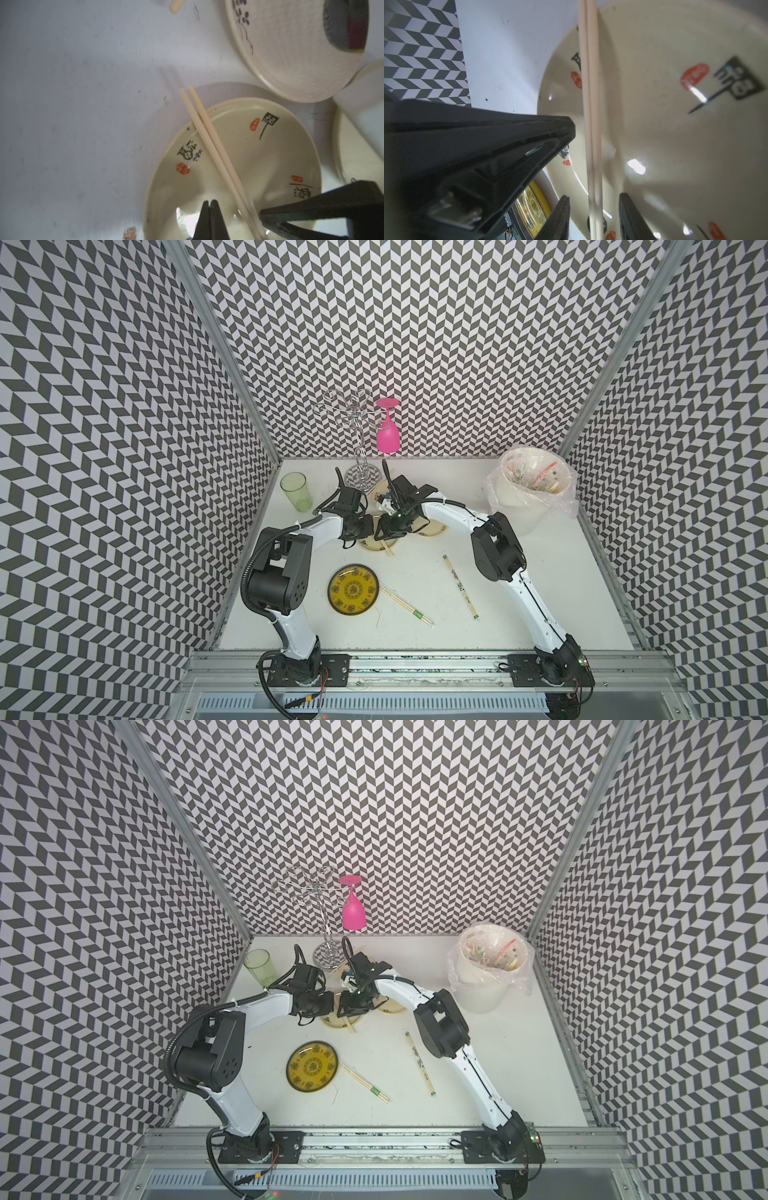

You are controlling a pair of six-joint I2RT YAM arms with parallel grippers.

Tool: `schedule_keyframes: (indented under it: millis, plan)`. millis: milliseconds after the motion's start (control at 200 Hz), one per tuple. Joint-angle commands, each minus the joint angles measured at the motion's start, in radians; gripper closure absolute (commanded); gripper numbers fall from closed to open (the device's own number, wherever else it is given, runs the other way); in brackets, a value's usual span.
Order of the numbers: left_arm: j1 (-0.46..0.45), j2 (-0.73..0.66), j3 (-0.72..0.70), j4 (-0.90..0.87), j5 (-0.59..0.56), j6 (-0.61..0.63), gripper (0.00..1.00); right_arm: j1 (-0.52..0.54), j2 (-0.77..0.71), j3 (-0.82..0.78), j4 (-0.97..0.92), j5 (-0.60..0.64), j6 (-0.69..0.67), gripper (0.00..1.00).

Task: Remove the packaging of disposable chopsticks
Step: Place the disposable chopsticks on the plate, then pick up the disposable chopsticks from the center of the board.

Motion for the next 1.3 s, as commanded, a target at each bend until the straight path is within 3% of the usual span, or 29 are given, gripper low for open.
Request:
schedule_keyframes:
  millis: [0,466,586,716,821,896,1006,1066,1172,1297]
  plan:
    - [-0.007,-0.033,0.025,-0.017,-0.025,0.008,0.98,-0.006,-0.083,0.015,0.011,0.038,0.004,0.57]
    - [-0.007,-0.131,0.048,-0.055,-0.067,0.044,0.97,-0.007,-0.25,0.012,-0.067,0.138,-0.009,0.55]
    - [-0.007,-0.199,0.07,-0.07,-0.098,0.064,0.95,-0.006,-0.375,-0.072,-0.081,0.197,-0.02,0.55]
    - [-0.012,-0.306,0.077,-0.037,-0.082,0.144,0.83,-0.007,-0.583,-0.28,-0.038,0.297,-0.025,0.56]
    - [-0.059,-0.455,-0.006,0.105,0.023,0.31,0.68,-0.025,-0.771,-0.459,0.004,0.412,-0.021,0.58]
    - [-0.145,-0.576,-0.1,0.234,0.092,0.492,0.53,-0.063,-0.912,-0.57,0.031,0.477,-0.016,0.6]
    - [-0.324,-0.725,-0.276,0.371,0.226,0.909,0.21,-0.138,-1.128,-0.736,0.115,0.562,-0.013,0.63]
    - [-0.429,-0.75,-0.346,0.385,0.267,1.153,0.11,-0.162,-1.254,-0.829,0.198,0.589,-0.038,0.64]
    - [-0.558,-0.635,-0.307,0.276,0.273,1.397,0.07,-0.174,-1.423,-0.918,0.29,0.628,-0.078,0.68]
    - [-0.62,-0.372,-0.121,0.098,0.289,1.47,0.22,-0.177,-1.523,-0.946,0.32,0.674,-0.099,0.7]
